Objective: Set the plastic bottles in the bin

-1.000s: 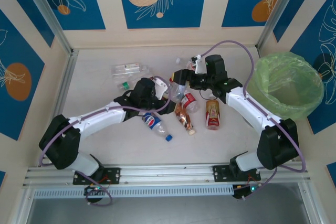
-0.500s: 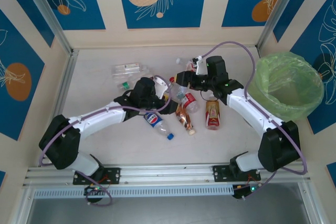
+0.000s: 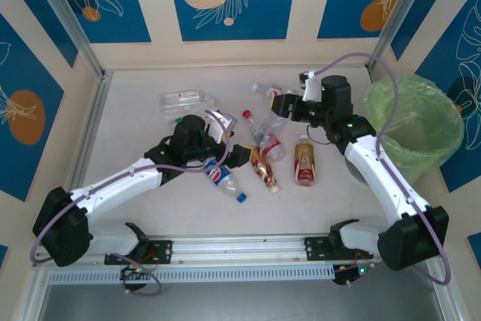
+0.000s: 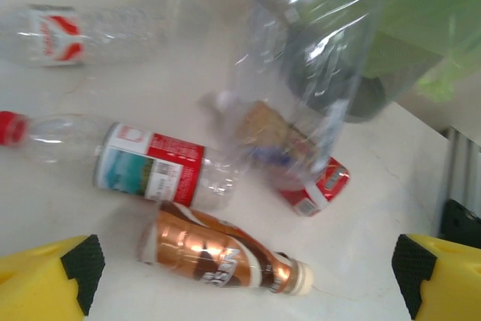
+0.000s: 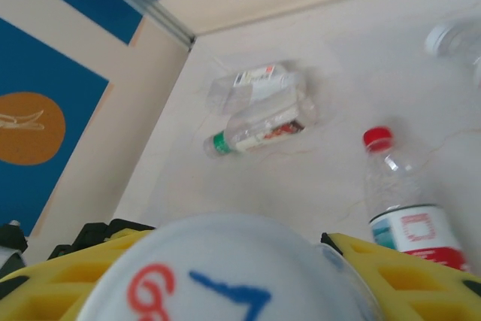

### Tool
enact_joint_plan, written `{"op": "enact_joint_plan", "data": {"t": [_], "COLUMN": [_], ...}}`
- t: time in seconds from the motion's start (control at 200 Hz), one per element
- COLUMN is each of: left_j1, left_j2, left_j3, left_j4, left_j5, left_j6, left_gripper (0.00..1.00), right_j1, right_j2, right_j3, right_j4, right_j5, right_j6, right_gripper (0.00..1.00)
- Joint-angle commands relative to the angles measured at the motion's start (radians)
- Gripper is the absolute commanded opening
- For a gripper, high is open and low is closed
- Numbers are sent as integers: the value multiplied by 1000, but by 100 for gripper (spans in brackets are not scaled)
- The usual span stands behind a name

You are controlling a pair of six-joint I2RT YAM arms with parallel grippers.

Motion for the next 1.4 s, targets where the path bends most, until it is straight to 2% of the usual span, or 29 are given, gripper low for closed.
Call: {"op": "enact_joint_plan", "data": {"t": [0.0, 0.11, 0.2, 0.365, 0.54, 0.76, 0.96, 1.08, 1.14, 1.24, 1.31, 1.395], "left_j1": [0, 0, 2, 2, 4, 4, 4, 4, 5, 7, 5, 6], "left_j2": [-56, -84, -96, -94, -73, -63, -71, -66, -60, -50, -44, -43], "left_j3": [-35, -72, -90, -96, -96, -79, -93, -110, -117, -134, -130, -130], "left_j4": [31, 33, 36, 54, 23, -6, 1, 17, 33, 82, 57, 7], "left_j5": [-249, -455, -556, -560, -658, -696, -699, -718, -714, -672, -689, -725], "left_j6": [-44, -89, -134, -170, -288, -300, -312, -321, -308, -241, -241, -268], "left_gripper": [100, 100, 100, 100, 100, 100, 100, 100, 100, 100, 100, 100], "right_j1": [-45, -78, -118, -190, -273, -395, -484, -511, -520, -533, -537, -539], "right_j2": [-82, -135, -170, -199, -213, -211, -217, -221, -205, -187, -181, -174], "right_j3": [70, 106, 132, 193, 246, 300, 263, 161, 133, 110, 89, 74], "right_j4": [-84, -130, -147, -186, -173, -144, -72, 49, 56, 20, 9, -5], "right_j5": [97, 211, 285, 394, 466, 607, 767, 859, 900, 899, 916, 919], "right_j6": [-105, -174, -214, -266, -313, -349, -432, -524, -536, -479, -426, -388], "right_gripper": [52, 52, 52, 53, 53, 53, 53, 53, 53, 60, 77, 88]}}
